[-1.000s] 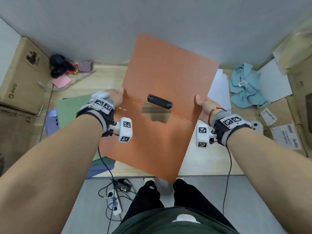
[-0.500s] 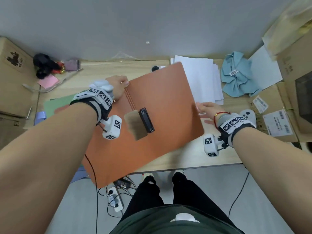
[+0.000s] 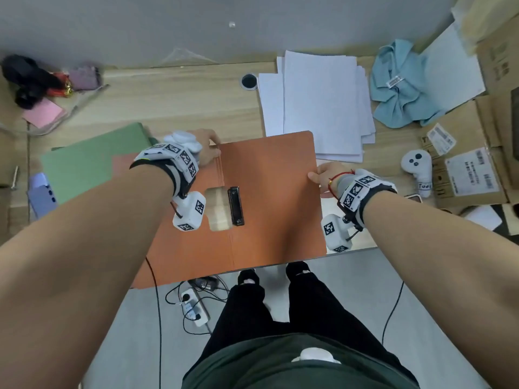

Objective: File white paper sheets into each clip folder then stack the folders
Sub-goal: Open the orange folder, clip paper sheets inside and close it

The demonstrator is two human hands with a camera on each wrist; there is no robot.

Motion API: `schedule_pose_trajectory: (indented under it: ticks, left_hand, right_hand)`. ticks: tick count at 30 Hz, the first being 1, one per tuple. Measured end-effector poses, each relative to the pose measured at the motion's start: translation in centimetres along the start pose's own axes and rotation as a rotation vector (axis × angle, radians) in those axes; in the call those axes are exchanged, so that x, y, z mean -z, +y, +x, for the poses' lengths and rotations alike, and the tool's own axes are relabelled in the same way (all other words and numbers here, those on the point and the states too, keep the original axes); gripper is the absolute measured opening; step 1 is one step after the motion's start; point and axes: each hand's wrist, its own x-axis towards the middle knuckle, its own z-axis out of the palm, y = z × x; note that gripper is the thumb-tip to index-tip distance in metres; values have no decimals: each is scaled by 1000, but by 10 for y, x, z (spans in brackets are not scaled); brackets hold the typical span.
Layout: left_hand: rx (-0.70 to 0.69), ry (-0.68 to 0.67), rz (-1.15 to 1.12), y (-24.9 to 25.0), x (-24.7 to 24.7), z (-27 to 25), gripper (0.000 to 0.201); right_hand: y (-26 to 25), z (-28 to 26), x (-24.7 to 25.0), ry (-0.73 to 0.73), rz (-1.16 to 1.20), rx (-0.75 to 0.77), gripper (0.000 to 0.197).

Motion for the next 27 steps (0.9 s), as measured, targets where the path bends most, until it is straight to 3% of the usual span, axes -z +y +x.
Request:
schedule_pose_trajectory:
  ticks: [4, 7, 8, 10, 13, 19, 22, 27]
  left_hand:
    - [2, -149, 15, 4, -9, 2, 42]
    - [10, -139, -25, 14, -10, 6, 42]
    - [5, -131, -43, 22, -9, 8, 42]
    - [-8, -104, -94, 47, -1, 18, 43]
    - [19, -105, -282, 74, -1, 34, 49]
    - [211, -148, -551, 144, -22, 87, 77]
    - [288, -174, -509, 162, -39, 108, 93]
    - [415, -158, -509, 185, -51, 138, 99]
  right_hand:
    - [3, 10, -1, 63, -97, 10, 37]
    - [-1, 6, 12, 31, -84, -28, 38]
    - [-1, 8, 19, 3, -57, 21, 38]
    - [-3, 14, 46, 48, 57, 50, 38]
    - [-17, 28, 67, 118, -39, 85, 37]
    - [-33, 78, 109, 59, -53, 148, 45]
    - [-34, 95, 115, 40, -128, 164, 47]
    - [-28, 122, 131, 52, -214, 168, 45]
